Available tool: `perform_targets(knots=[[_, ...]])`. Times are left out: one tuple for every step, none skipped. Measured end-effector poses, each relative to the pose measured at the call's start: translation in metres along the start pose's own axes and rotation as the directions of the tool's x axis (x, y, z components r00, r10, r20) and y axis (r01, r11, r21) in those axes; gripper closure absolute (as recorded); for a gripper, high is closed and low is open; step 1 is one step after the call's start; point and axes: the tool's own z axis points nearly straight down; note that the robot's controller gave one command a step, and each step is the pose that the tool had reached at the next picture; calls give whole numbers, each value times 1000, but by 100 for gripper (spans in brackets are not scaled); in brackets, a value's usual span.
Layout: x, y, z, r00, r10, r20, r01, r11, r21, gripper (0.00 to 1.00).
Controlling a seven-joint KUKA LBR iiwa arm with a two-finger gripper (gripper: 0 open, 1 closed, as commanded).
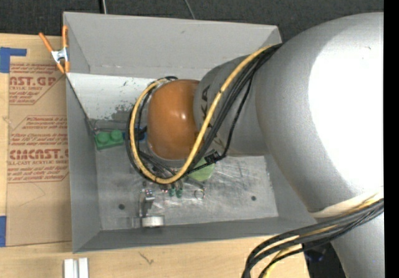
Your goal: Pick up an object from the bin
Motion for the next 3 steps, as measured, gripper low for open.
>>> perform_targets(knots=[[31, -45, -27, 805, -593, 4, 593, 805, 6, 0], [11, 50, 11, 785, -620, 8, 620, 785, 3, 0], [-7, 37, 12, 595, -804, 9, 804, 595, 5, 0]])
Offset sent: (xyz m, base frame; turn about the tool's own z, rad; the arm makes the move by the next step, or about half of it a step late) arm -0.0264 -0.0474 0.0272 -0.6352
